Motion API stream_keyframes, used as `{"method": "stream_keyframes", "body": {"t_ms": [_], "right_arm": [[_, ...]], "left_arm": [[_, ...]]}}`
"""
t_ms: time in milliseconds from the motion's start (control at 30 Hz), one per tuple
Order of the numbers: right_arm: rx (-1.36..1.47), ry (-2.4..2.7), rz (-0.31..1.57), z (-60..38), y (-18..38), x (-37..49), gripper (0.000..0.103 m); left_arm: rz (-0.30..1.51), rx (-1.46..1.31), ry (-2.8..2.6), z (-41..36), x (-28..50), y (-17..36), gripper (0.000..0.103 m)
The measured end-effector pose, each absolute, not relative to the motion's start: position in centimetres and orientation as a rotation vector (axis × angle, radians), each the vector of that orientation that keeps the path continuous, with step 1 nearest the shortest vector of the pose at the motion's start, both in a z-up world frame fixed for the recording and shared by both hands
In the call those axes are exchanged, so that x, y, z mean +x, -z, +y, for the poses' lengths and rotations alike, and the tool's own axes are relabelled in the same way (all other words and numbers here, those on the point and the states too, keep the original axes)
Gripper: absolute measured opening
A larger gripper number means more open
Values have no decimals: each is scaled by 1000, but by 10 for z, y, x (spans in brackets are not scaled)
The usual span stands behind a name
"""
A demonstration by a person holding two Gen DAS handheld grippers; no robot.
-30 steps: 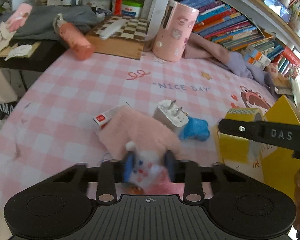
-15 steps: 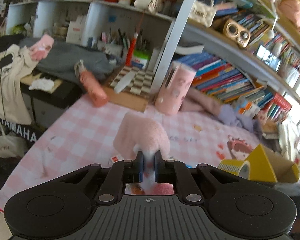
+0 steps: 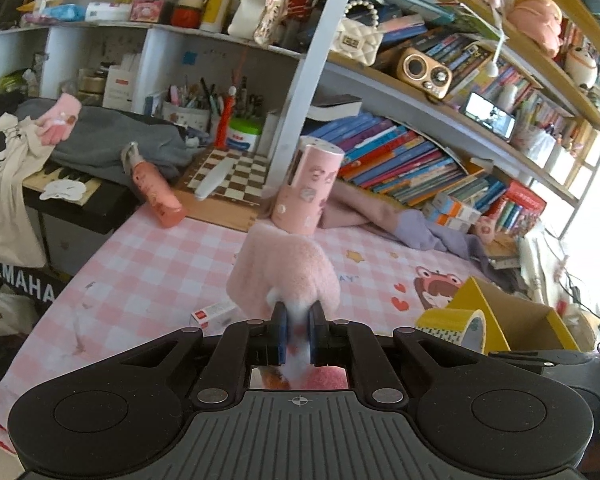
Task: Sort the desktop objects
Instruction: 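Lift the plush and tape roll and carry both over the yellow box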
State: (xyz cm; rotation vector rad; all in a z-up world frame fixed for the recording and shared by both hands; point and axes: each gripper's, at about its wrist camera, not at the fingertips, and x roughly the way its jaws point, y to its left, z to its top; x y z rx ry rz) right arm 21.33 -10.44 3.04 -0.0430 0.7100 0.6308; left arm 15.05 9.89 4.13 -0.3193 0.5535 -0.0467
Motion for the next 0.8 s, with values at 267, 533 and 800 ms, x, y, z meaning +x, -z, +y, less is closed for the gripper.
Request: {"method": "stream_keyframes", "body": {"t_ms": [267, 533, 800], "right_arm": [[-59, -623, 712, -102, -32, 185, 5], [-48, -590, 731, -100, -30, 149, 5], [-48, -553, 739, -98, -30, 104, 5]], "left_arm": [[563, -321, 91, 98, 128, -39, 9], [560, -330, 129, 102, 93, -40, 9], [561, -346, 178, 105, 55, -41, 9]]}}
